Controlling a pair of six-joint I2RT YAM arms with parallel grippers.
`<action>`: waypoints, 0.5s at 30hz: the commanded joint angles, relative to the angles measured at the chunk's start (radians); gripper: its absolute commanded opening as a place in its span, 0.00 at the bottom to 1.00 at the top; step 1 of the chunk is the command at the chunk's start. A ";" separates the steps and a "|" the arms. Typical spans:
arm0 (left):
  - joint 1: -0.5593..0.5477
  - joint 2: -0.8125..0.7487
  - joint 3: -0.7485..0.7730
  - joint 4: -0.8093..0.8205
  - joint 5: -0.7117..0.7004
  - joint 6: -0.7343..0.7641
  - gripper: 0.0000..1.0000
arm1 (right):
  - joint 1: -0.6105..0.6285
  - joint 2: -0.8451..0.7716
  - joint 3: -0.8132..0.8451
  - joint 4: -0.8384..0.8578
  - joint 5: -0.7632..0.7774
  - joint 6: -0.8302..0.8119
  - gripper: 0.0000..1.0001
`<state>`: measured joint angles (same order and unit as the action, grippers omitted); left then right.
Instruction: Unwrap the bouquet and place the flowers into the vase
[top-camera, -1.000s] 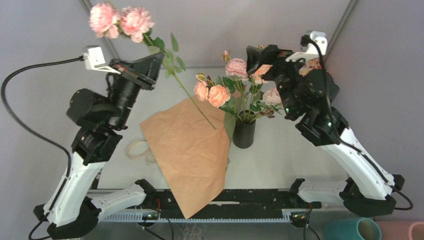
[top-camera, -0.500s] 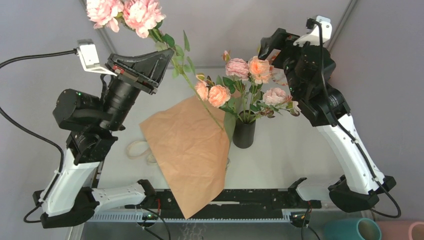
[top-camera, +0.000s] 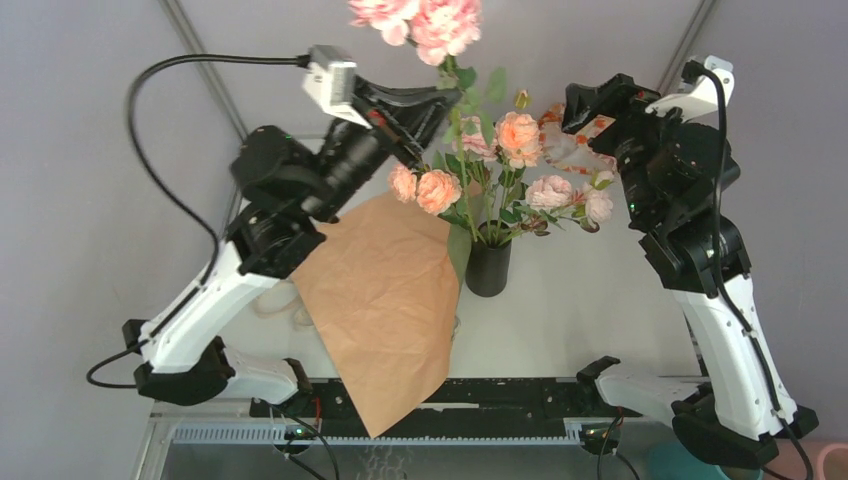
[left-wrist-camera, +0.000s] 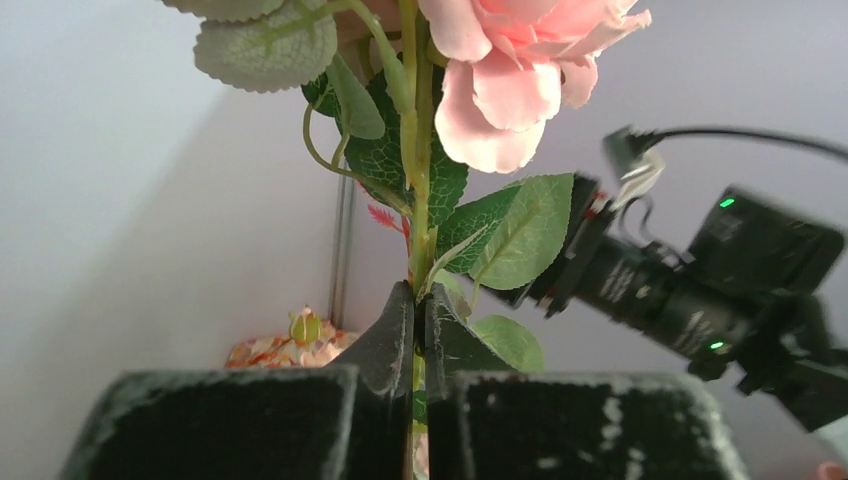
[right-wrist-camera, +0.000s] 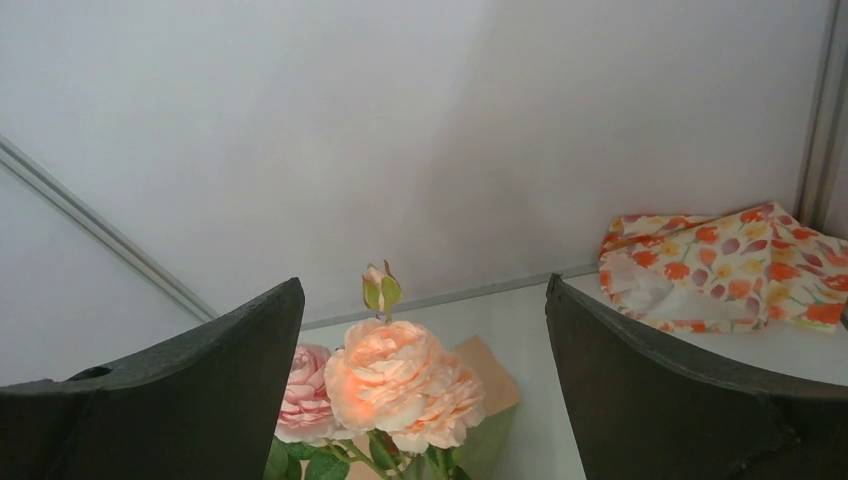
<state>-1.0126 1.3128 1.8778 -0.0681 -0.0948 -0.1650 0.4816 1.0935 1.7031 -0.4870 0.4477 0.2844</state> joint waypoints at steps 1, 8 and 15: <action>-0.013 0.022 -0.021 0.115 -0.001 0.093 0.00 | -0.028 -0.040 -0.028 0.039 -0.035 0.011 1.00; -0.014 0.074 -0.019 0.172 -0.016 0.117 0.00 | -0.044 -0.073 -0.077 0.061 -0.080 0.015 1.00; -0.014 0.134 -0.022 0.215 -0.056 0.146 0.00 | -0.046 -0.079 -0.095 0.057 -0.081 0.021 1.00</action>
<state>-1.0218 1.4155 1.8294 0.0650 -0.1139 -0.0593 0.4450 1.0264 1.6123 -0.4664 0.3817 0.2901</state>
